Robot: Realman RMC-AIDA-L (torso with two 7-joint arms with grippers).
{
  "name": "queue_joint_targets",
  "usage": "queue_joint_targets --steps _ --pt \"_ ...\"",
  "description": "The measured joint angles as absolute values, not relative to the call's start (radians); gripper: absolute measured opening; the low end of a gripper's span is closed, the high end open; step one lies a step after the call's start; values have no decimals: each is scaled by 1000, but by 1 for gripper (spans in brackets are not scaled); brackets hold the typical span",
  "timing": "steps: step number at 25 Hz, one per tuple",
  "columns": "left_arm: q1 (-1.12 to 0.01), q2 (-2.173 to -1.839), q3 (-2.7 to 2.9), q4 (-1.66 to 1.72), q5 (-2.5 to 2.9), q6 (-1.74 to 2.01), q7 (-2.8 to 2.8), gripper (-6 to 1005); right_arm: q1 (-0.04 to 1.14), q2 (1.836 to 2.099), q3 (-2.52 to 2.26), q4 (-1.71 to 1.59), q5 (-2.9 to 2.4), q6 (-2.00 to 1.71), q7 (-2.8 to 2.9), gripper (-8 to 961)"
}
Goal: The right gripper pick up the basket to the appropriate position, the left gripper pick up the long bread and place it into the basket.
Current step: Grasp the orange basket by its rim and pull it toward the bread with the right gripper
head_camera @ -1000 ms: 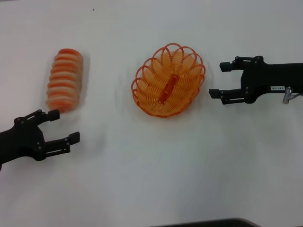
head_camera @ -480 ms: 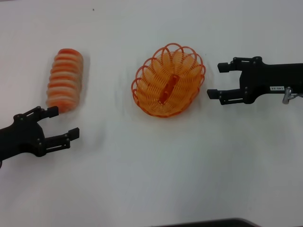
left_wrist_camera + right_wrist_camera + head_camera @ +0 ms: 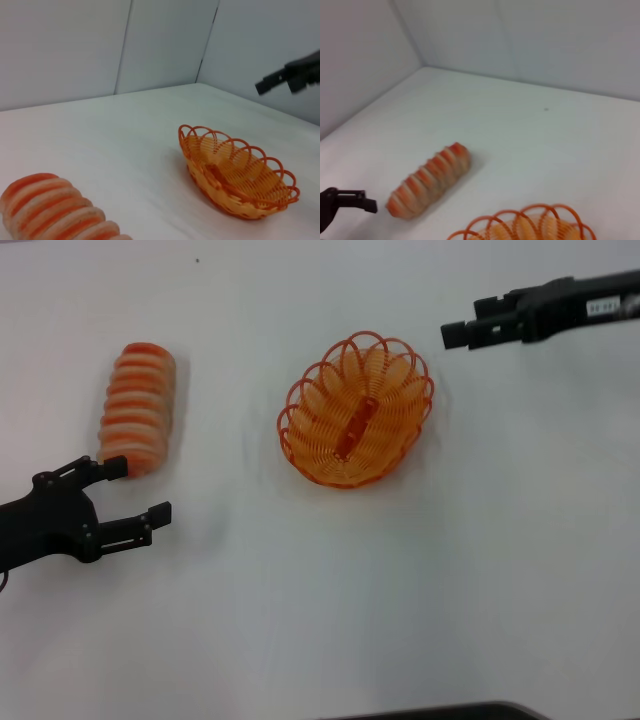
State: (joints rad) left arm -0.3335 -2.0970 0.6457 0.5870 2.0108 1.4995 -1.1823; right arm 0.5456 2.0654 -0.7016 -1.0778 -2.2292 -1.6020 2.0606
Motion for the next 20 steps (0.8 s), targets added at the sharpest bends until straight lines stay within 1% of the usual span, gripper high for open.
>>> queue_joint_targets --steps 2,4,5,8,9,11,15,20 --pt "-335 -2096 646 587 2011 1502 -1183 932 617 2054 -697 -1134 -2334 -1632 2239 862" --pt "-335 -2096 646 588 2011 1505 -1184 932 700 2050 -695 -1174 -2470 -1662 2373 862" --pt "-335 -2096 646 588 2011 1506 -1184 932 740 2054 -697 -1189 -2548 -1674 2412 862" --pt "-335 -2097 646 588 2011 1509 -1184 932 850 2084 -738 -1208 -2762 -1694 2424 861" --pt "-336 -2097 646 587 2011 1510 -1184 932 868 2092 -770 -1204 -2808 -1692 2415 861" --pt "-336 -2098 646 585 2011 1512 -1184 932 880 2100 -867 -1190 -2862 -1661 2405 860" --pt "-337 -2099 646 584 2011 1512 -1184 932 849 2100 -1040 -1166 -2831 -1558 2364 858" --pt "-335 -2099 646 582 2011 1513 -1184 932 811 2096 -1145 -1080 -2718 -1415 2276 856"
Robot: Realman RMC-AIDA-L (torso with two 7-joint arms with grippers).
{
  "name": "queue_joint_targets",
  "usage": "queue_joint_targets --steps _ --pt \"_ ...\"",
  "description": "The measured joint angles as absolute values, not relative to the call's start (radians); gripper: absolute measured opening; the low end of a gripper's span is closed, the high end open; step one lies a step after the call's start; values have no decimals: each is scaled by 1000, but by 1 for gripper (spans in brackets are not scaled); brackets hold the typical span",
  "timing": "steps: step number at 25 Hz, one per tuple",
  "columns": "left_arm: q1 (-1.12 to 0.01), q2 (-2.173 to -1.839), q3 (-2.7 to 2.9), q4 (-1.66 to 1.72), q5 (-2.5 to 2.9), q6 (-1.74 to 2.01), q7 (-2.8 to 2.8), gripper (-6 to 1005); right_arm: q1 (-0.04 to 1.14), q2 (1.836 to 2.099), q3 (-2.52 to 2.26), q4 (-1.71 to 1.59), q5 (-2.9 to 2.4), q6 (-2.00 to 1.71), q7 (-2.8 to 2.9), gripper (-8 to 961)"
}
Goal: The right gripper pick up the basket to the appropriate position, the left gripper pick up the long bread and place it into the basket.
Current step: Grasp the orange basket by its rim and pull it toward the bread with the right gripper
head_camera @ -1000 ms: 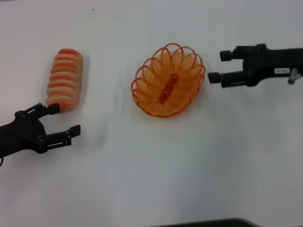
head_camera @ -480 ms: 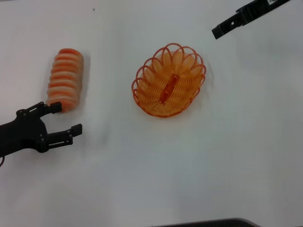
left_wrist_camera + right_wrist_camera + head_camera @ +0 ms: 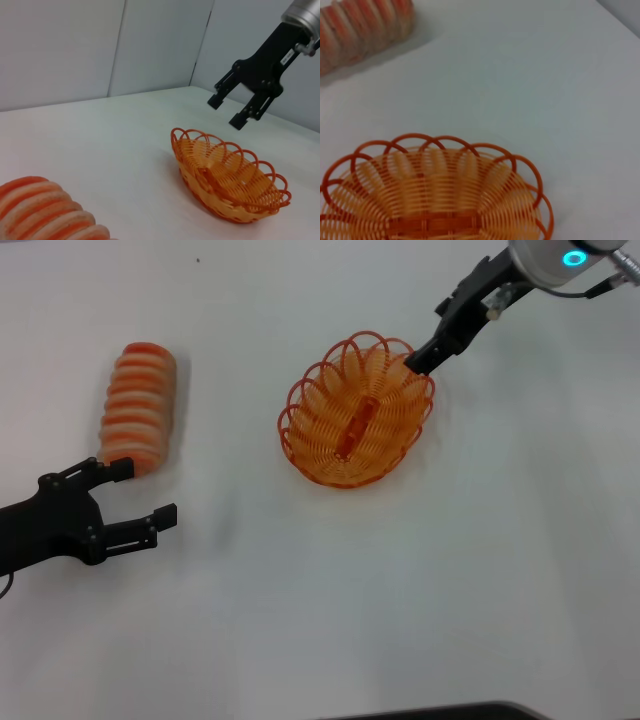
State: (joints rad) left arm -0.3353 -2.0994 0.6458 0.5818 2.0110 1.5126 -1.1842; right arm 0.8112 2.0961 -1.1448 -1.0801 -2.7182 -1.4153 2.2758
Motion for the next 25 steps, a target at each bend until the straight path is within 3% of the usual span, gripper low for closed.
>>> queue_joint_targets --steps 25 --pt "-338 -2111 648 581 2017 1511 -1180 930 844 2096 -1207 -759 -2603 -1065 2230 856"
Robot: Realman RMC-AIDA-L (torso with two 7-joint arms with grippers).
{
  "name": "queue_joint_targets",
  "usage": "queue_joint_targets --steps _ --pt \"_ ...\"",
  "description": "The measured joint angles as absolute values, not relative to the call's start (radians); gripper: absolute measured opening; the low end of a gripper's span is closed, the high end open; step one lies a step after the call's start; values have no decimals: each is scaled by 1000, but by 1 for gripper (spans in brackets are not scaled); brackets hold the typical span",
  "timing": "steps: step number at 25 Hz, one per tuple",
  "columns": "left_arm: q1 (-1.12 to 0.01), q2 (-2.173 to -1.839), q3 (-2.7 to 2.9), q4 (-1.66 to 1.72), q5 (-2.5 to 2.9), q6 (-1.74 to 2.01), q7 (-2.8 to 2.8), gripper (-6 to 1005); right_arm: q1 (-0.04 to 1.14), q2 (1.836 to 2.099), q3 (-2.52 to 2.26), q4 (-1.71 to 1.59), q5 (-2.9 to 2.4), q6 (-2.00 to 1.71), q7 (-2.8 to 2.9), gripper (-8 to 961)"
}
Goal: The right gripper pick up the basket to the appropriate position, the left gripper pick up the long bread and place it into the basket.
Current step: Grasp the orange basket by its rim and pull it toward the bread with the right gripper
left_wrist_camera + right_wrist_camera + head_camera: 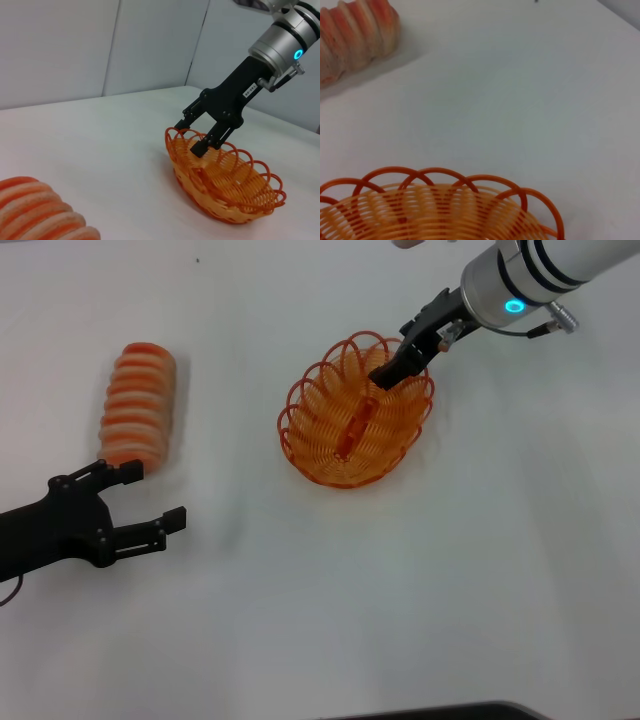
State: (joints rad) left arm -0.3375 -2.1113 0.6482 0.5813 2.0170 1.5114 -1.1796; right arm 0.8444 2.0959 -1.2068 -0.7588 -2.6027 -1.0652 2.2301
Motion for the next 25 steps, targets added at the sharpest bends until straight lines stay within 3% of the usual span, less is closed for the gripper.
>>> queue_joint_targets --steps 13,18,25 --pt "-337 -2112 648 580 2015 1513 -1178 930 848 2095 -1224 -754 -2592 -1065 2240 587" --pt "-338 -2112 651 580 2014 1513 -1178 930 848 2093 -1223 -752 -2591 -1068 2245 373" --pt "-339 -2112 647 582 2011 1521 -1179 929 846 2091 -1213 -752 -2569 -1078 2246 177"
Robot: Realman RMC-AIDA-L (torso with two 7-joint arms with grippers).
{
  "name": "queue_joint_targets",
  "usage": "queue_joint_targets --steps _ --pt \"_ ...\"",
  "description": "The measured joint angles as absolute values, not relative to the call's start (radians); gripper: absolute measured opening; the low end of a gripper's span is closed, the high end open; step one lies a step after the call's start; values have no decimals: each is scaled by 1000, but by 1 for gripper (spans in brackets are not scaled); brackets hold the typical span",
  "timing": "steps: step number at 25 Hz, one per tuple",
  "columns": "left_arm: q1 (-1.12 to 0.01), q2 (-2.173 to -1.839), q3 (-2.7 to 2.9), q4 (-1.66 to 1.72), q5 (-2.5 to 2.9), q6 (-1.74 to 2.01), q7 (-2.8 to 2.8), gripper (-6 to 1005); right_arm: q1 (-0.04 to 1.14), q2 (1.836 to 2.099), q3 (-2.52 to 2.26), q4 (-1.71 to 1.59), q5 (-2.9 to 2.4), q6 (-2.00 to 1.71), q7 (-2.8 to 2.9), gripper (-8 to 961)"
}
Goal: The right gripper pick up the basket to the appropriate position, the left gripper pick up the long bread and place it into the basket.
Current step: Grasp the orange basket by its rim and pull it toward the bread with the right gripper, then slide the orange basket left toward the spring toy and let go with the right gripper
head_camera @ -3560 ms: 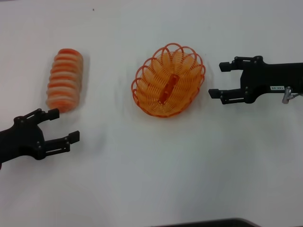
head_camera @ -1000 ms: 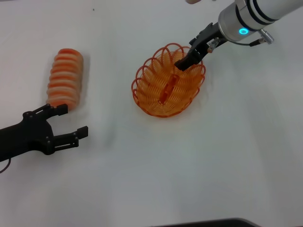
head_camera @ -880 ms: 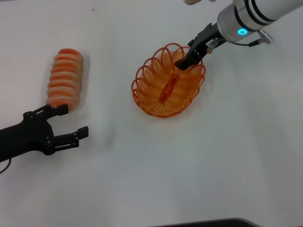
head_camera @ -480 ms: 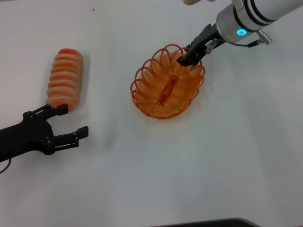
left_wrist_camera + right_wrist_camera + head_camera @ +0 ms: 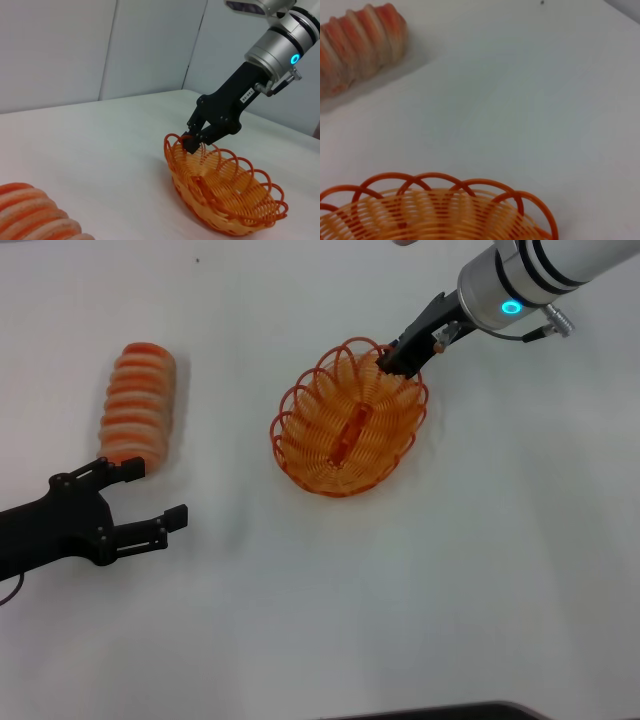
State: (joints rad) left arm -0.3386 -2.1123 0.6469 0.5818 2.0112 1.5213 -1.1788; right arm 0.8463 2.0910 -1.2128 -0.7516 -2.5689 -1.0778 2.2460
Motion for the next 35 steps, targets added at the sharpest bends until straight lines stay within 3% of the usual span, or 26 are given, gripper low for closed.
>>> queue_joint_targets --steps 14,23,30,35 --pt "-339 -2112 648 585 2011 1522 -1177 929 837 2078 -907 -737 -2517 -1304 2299 95" --pt "-341 -2112 646 586 2011 1510 -1177 928 771 2017 -713 -657 -2350 -1416 2368 76" --pt "-351 -2112 646 587 2009 1516 -1180 928 731 2011 -710 -647 -2322 -1401 2510 70" --pt "-353 -2112 646 588 2010 1513 -1178 928 726 2027 -720 -645 -2364 -1353 2621 70"
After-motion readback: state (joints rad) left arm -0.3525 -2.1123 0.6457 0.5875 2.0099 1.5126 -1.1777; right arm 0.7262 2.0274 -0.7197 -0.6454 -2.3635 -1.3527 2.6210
